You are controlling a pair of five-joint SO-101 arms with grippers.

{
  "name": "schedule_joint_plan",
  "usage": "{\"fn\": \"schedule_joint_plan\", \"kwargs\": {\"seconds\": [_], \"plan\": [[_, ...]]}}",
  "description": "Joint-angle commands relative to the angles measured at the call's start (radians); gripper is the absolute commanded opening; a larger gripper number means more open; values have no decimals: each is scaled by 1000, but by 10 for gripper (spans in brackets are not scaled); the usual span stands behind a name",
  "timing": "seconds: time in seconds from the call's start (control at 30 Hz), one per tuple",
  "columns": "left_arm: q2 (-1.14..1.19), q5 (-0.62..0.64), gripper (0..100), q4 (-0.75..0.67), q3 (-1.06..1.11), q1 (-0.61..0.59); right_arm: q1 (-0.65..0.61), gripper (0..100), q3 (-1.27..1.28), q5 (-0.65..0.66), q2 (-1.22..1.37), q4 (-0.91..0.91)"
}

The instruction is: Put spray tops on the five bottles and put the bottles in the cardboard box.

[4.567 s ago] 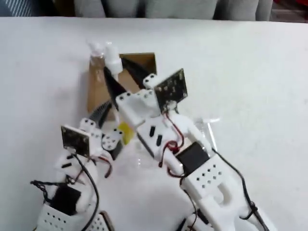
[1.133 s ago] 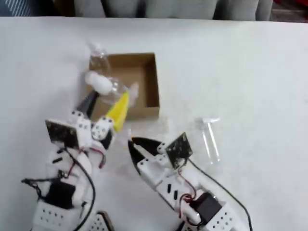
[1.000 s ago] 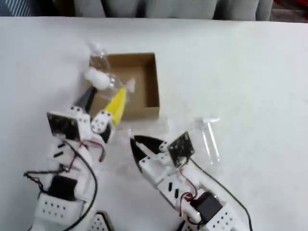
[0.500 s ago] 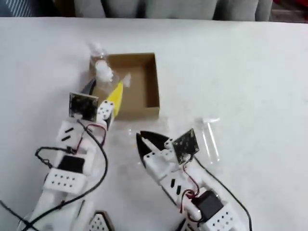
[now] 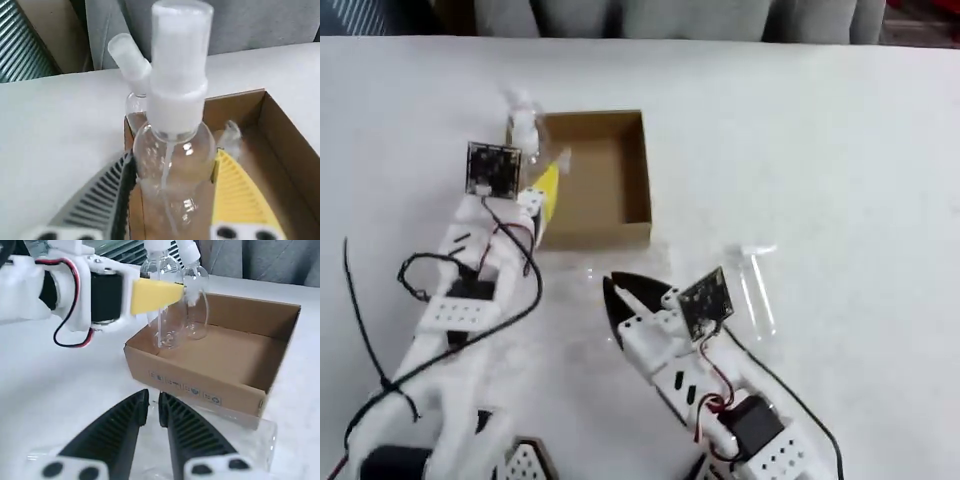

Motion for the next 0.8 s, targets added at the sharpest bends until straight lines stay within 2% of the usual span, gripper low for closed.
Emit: {"fn": "schedule_joint_plan", "kwargs": {"seconds": [0.0, 0.33, 0.77], "plan": [[84, -3, 21, -149, -66, -7, 10, 15, 8, 3, -7, 8], [242, -3, 21, -301, -74, -8, 10, 15, 8, 3, -7, 8], [371, -3, 21, -258, -184, -42, 10, 15, 8, 3, -7, 10]]}}
